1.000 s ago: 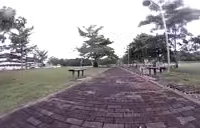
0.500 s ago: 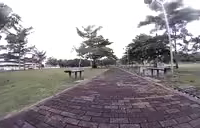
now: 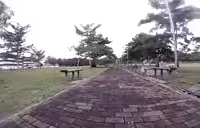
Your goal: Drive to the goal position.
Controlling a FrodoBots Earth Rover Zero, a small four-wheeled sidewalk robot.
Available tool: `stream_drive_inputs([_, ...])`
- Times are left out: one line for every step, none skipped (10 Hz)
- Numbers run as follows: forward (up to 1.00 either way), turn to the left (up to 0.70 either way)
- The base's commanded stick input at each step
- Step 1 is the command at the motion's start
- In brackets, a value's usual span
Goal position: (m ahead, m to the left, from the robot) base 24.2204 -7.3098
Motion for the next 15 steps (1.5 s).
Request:
stream_drive_inputs([0.70,0.00])
stream_drive_inputs([0.70,0.00])
stream_drive_inputs([0.70,0.00])
stream_drive_inputs([0.70,0.00])
stream_drive_inputs([0.70,0.00])
stream_drive_inputs([0.70,0.00])
stream_drive_inputs([0.70,0.00])
stream_drive_inputs([0.70,0.00])
stream_drive_inputs([0.70,0.00])
stream_drive_inputs([0.70,0.00])
stream_drive_inputs([0.70,0.00])
stream_drive_inputs([0.70,0.00])
stream_drive_inputs([0.70,0.00])
stream_drive_inputs([0.70,0.00])
stream_drive_inputs([0.70,0.00])
